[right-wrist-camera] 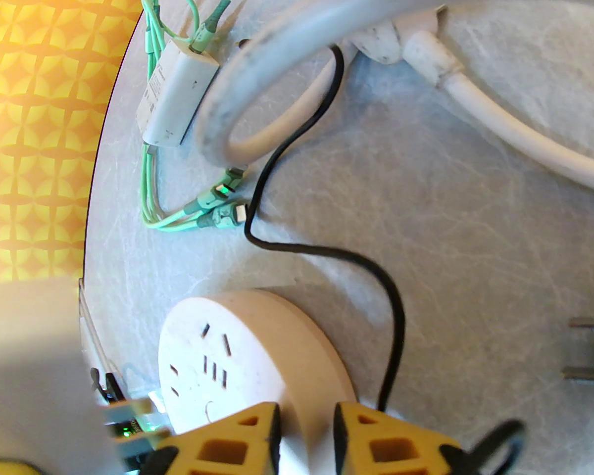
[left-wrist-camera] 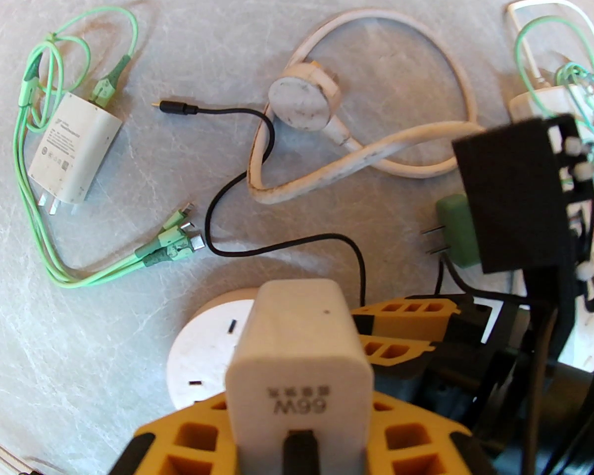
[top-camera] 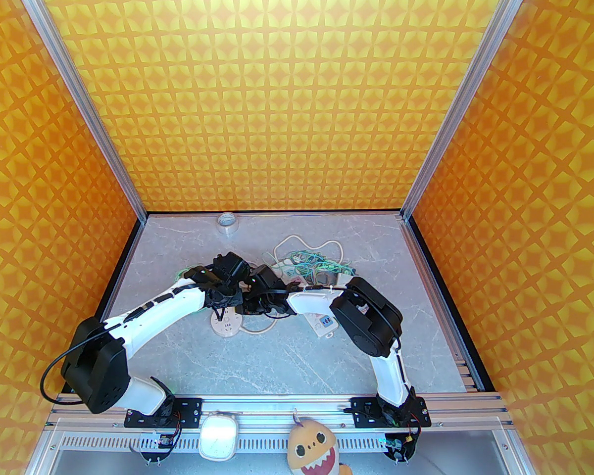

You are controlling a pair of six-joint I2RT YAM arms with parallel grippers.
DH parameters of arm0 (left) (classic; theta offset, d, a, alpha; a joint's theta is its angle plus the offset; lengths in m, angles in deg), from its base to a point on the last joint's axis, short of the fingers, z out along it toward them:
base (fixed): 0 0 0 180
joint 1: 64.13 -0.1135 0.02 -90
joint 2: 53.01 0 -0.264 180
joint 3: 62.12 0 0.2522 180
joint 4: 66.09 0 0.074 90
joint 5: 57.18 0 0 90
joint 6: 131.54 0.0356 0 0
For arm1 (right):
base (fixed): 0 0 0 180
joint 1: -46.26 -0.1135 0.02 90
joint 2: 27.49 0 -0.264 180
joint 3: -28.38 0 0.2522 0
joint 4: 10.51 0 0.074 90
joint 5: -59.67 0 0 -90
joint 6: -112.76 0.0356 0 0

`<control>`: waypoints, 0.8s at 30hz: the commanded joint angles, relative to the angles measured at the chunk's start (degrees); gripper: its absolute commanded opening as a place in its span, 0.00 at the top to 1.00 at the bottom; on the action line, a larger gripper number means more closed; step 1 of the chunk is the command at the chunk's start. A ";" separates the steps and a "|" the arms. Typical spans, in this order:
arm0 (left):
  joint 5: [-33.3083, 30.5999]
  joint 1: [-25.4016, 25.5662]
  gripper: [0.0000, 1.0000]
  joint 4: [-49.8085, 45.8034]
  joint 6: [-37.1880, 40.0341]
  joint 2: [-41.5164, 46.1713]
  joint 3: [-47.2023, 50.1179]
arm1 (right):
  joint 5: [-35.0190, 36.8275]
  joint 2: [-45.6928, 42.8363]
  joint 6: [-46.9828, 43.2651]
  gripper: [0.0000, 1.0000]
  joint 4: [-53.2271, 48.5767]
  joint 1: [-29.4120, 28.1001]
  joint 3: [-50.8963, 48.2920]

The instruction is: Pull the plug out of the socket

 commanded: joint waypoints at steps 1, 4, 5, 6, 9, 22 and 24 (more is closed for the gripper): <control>0.21 -2.22 1.00 -1.37 2.05 3.63 -3.19 | 4.22 -5.37 -3.89 0.65 -4.18 -0.04 -3.49; 0.21 -3.83 1.00 -1.86 4.01 4.31 -4.62 | 6.71 -11.99 -5.80 0.54 -3.60 0.18 -5.55; 0.21 -4.44 1.00 -2.09 5.02 4.03 -5.46 | 7.55 -14.24 -6.48 0.50 -3.55 0.26 -6.14; 0.37 -5.28 1.00 -2.60 5.99 3.49 -6.73 | 8.56 -16.75 -7.40 0.46 -3.71 0.35 -6.89; 0.46 -7.80 1.00 -3.13 8.21 1.82 -10.07 | 13.33 -24.33 -9.75 0.30 -4.80 0.46 -9.36; 4.82 -20.83 0.97 -1.69 17.98 -20.65 -31.86 | 31.71 -43.98 -12.35 0.02 -2.36 2.82 -21.65; 6.78 -22.08 0.97 -2.42 18.31 -25.31 -35.46 | 31.91 -44.00 -12.16 0.02 -3.22 3.22 -21.38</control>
